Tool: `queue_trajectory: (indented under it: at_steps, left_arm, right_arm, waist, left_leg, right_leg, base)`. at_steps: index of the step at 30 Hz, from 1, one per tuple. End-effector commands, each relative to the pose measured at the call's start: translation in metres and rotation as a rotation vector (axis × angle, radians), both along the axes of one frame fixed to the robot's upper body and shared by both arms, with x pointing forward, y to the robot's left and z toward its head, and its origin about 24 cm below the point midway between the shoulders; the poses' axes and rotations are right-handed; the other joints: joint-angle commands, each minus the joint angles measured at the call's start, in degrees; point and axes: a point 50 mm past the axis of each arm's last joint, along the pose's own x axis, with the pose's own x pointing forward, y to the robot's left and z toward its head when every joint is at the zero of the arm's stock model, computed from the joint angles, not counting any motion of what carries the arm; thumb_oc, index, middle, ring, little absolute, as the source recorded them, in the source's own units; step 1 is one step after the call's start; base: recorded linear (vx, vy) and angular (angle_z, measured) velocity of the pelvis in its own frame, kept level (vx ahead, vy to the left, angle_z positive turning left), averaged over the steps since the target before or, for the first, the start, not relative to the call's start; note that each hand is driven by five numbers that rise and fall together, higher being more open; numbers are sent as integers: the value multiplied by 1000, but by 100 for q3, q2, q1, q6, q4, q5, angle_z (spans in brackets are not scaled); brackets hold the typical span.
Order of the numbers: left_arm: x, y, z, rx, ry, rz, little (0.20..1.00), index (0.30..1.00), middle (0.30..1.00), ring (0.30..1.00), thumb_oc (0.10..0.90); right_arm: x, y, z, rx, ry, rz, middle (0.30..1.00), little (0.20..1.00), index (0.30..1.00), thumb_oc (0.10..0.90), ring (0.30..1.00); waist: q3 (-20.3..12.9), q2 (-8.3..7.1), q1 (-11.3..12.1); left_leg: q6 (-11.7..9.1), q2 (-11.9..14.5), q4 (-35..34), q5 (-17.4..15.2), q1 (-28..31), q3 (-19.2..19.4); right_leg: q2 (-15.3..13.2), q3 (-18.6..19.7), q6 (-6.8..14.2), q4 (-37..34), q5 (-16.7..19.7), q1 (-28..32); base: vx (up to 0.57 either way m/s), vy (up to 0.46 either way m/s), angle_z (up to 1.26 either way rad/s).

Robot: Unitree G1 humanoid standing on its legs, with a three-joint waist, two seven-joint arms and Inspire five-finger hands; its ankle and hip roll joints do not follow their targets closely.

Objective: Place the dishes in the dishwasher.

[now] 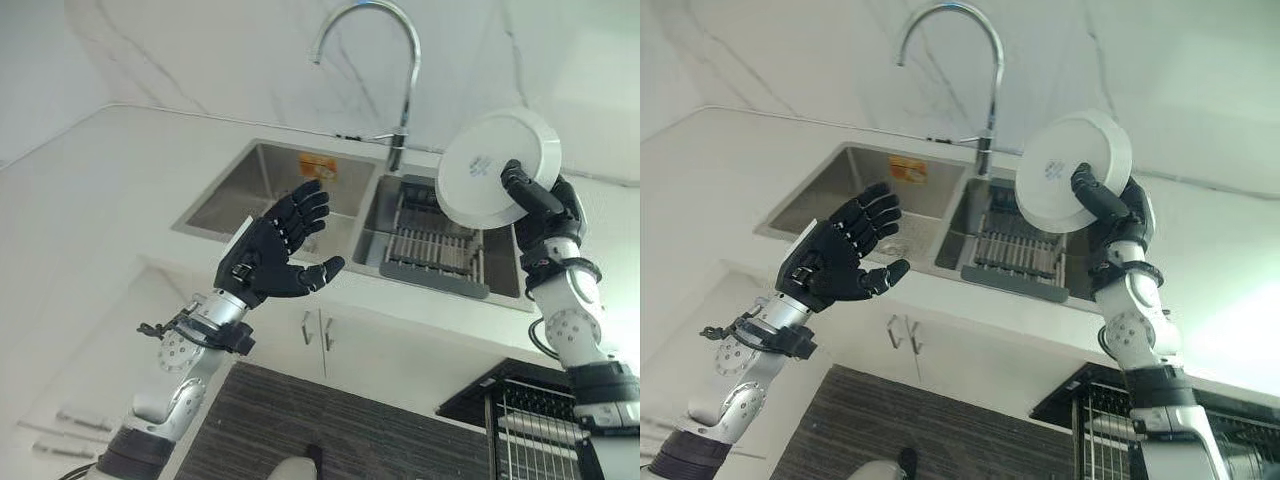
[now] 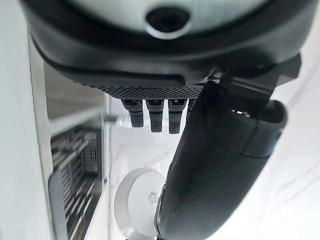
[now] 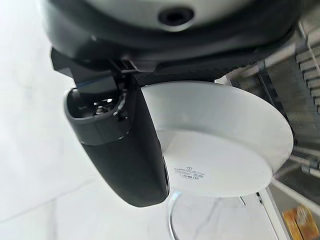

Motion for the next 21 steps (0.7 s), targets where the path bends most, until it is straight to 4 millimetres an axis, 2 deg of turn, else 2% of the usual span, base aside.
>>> queue_trajectory:
  at_steps: [1, 3, 5, 7, 8, 10, 12, 15, 16, 21]
  left_arm:
    - [-12, -7, 45, 17, -255, -45, 900, 900, 900, 900, 800]
    - [-12, -4, 50, 27, -281, -29, 900, 900, 900, 900, 800]
    - [-10, 0, 57, 28, -308, -8, 900, 900, 900, 900, 800]
    - [-8, 2, 63, 30, -333, -1, 900, 900, 900, 900, 800]
    - [-9, 5, 69, 43, -366, -5, 900, 900, 900, 900, 800]
    - [-12, 6, 73, 40, -372, -15, 900, 900, 900, 900, 800]
    - [-14, 8, 73, 32, -358, -30, 900, 900, 900, 900, 800]
    - [-15, 4, 69, 33, -339, -56, 900, 900, 900, 900, 800]
    - [-16, 0, 66, 36, -332, -77, 900, 900, 900, 900, 800]
    - [-19, -13, 61, 44, -337, -113, 900, 900, 900, 900, 800]
  right_arm:
    - [-7, -11, 74, -26, -378, -55, 300, 300, 300, 400, 300]
    - [-9, -7, 74, -21, -429, -35, 300, 300, 300, 400, 300]
    - [-22, -6, 90, -20, -636, -98, 300, 300, 300, 400, 300]
    - [-24, 5, 101, -40, -734, -90, 300, 300, 300, 400, 300]
    - [-30, 11, 107, -26, -826, -89, 300, 300, 300, 400, 300]
    - [-37, 21, 107, -5, -885, -67, 300, 300, 300, 400, 300]
    - [-40, 29, 109, 20, -885, -30, 300, 300, 300, 400, 300]
    - [-47, 35, 114, 44, -900, 11, 300, 300, 300, 400, 300]
    - [-49, 34, 113, 57, -897, 29, 300, 300, 300, 400, 300]
    - [-56, 30, 106, 90, -897, 84, 300, 300, 300, 400, 300]
  waist:
    - [-251, 7, 86]
    - [-209, 21, 161]
    - [-219, 116, 301]
    - [-272, 228, 473]
    - [-344, 249, 663]
    - [-420, 230, 823]
    - [-495, 247, 894]
    - [-568, 312, 810]
    - [-591, 325, 718]
    - [-595, 338, 420]
  left_leg:
    - [-164, 35, 296, -994, 106, -121]
    - [-135, 162, 296, -973, 86, 74]
    - [-129, 407, 296, -951, 60, 381]
    - [-113, 622, 296, -902, -16, 742]
    - [-142, 648, 296, -1021, -44, 976]
    - [-215, 683, 296, -961, -106, 1203]
    - [-290, 769, 296, -928, -103, 1332]
    - [-433, 952, 296, -828, -92, 1469]
    - [-487, 1018, 296, -786, -99, 1530]
    - [-679, 1247, 296, -593, -200, 1623]
  right_leg:
    - [-291, -367, 663, -597, 1415, -546]
    - [-347, -710, 670, -597, 1524, -370]
    - [-396, -1207, 586, -597, 1503, 76]
    - [-550, -1655, 471, -597, 1580, 578]
    - [-666, -1705, 566, -597, 1448, 1102]
    - [-841, -1836, 605, -597, 1081, 1179]
    - [-888, -1940, 606, -597, 850, 1161]
    - [-776, -1927, 565, -597, 538, 1014]
    - [-674, -1872, 557, -597, 417, 943]
    - [-358, -1642, 478, -597, 165, 705]
  base:
    - [-146, -2, -78]
    - [-230, 1, -118]
    - [-283, -26, -118]
    - [-295, -69, -108]
    - [-311, -175, -137]
    - [-230, -235, -107]
    - [-137, -210, -92]
    - [-160, -209, -52]
    - [-188, -212, -42]
    - [-189, -179, -24]
